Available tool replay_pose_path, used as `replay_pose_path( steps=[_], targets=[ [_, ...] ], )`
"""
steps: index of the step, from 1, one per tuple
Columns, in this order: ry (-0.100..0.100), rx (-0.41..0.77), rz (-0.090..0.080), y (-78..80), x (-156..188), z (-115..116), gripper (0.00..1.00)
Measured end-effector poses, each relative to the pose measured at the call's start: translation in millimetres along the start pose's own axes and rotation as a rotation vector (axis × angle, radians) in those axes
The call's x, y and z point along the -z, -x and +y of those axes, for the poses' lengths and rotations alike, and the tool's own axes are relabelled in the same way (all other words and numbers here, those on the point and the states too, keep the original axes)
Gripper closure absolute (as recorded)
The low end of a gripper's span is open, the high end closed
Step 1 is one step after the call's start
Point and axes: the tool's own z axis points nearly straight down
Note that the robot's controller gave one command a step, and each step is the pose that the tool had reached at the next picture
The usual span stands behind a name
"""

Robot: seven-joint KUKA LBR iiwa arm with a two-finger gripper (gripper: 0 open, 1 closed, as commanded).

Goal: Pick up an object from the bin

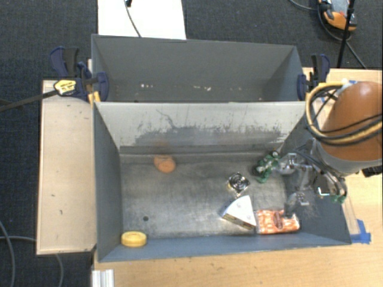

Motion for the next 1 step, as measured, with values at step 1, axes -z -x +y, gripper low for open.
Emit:
replay_pose_path(
  steps=[1],
  targets=[
    [-0.001, 0.003, -0.008, 1.8, 3.8, 0.3, 0.00]
  ],
)
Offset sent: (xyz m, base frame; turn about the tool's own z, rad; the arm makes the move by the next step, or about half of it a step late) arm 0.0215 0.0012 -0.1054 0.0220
